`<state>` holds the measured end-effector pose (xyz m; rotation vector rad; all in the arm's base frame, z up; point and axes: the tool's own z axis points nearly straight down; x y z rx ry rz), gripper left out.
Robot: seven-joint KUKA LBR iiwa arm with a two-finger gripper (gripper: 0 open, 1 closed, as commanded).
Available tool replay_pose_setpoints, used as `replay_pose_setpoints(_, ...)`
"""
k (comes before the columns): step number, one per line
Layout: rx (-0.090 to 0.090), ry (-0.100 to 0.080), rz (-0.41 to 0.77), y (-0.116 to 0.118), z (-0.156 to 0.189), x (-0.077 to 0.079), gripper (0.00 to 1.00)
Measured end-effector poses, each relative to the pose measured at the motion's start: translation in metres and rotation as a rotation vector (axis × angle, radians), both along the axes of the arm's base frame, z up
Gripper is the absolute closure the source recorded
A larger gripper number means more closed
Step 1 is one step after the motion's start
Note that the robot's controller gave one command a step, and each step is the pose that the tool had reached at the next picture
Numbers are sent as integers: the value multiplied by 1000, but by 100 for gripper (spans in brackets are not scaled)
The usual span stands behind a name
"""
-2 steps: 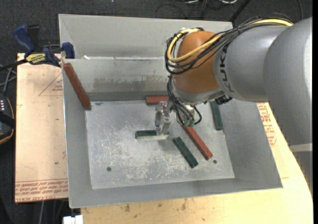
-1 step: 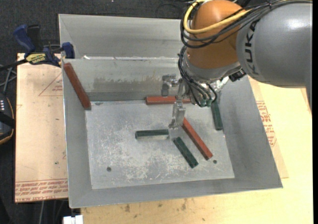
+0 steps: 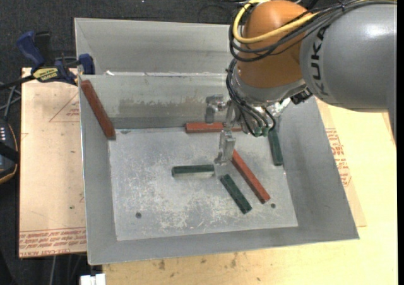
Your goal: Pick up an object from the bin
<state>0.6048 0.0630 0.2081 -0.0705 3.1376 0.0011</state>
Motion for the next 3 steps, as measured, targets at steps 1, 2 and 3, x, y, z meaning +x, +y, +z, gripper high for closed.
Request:
replay_pose_setpoints(1,1,-8,25,3,-42,7,0)
replay_pose_setpoints(2,0,0,-16,14,-136,-25,100)
replay_pose_setpoints(3,0,-1,-16,14,-136,-25,100)
